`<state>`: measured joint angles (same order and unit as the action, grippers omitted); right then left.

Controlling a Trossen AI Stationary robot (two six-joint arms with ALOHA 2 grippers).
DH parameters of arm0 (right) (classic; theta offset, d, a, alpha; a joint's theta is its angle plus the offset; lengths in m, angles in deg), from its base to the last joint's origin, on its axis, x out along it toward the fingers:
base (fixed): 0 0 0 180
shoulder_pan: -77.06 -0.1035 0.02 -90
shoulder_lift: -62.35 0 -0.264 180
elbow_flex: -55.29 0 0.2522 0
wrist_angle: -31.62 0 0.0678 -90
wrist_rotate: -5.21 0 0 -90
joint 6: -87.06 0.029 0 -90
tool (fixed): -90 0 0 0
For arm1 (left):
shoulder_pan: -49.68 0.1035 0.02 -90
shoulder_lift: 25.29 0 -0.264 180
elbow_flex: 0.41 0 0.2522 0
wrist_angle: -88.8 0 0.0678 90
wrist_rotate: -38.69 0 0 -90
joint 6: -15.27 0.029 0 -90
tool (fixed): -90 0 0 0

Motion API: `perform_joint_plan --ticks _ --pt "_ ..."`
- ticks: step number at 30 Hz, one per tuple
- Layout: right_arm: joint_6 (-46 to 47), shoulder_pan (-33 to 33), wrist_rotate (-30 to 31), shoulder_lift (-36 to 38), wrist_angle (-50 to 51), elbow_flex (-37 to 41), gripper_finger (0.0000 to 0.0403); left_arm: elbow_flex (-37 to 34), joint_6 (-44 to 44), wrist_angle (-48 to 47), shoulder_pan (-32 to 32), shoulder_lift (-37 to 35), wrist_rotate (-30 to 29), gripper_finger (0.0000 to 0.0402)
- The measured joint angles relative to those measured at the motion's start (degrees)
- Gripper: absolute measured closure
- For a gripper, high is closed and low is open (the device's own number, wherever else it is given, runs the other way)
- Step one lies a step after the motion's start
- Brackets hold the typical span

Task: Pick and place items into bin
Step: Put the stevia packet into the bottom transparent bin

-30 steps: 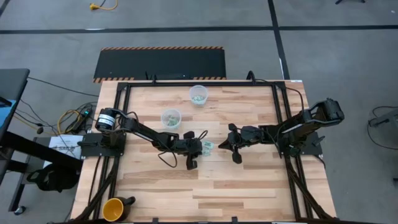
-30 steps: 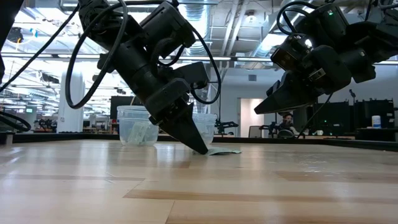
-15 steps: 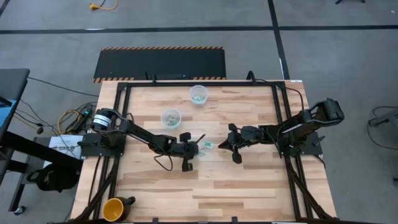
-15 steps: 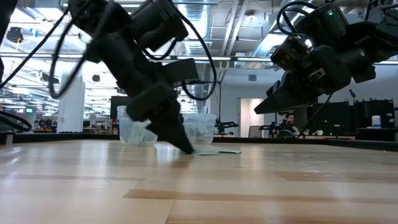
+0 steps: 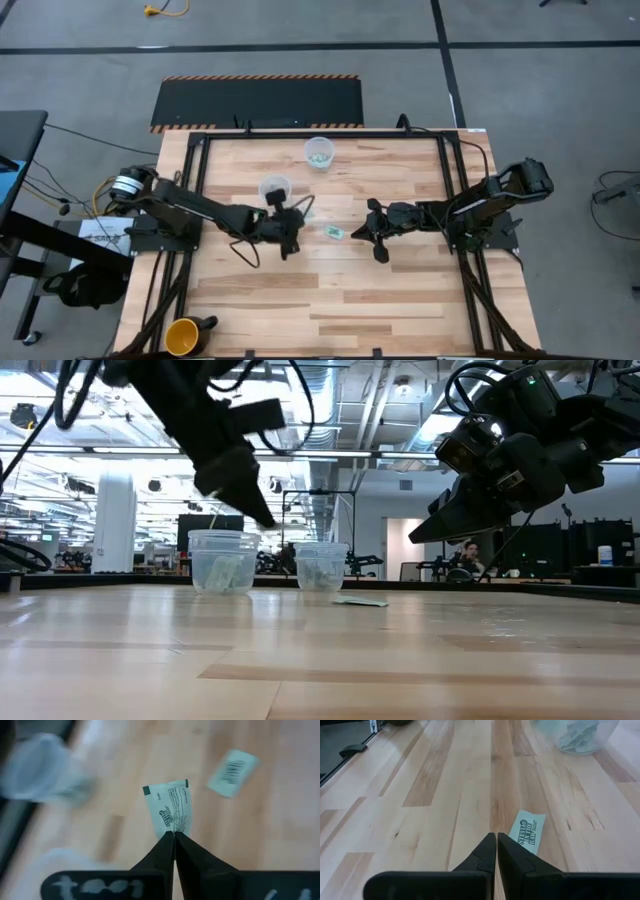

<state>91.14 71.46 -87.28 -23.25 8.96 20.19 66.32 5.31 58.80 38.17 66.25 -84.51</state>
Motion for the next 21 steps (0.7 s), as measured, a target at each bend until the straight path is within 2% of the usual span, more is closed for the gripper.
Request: perform_joint_plan --ticks 4,7,13,21 --pt "-0.02 0.00 0.01 0.00 0.05 0.00 0.0393 0.01 -1.51 -7.69 0.04 -5.19 -6.54 0.0401" --pt "-0.11 0.00 -0.01 0.00 0.08 0.00 0.0393 0.02 -3.31 -13.42 0.04 -9.08 -9.15 0.0401" --pt "-0.15 0.00 -0.01 0.00 0.17 0.02 0.0393 0.07 -4.34 -20.76 0.26 -13.72 -9.54 0.0401" --pt "-0.07 0.00 0.00 0.00 0.01 0.02 0.0393 0.09 -3.34 -27.19 2.48 -13.58 -9.53 0.0401"
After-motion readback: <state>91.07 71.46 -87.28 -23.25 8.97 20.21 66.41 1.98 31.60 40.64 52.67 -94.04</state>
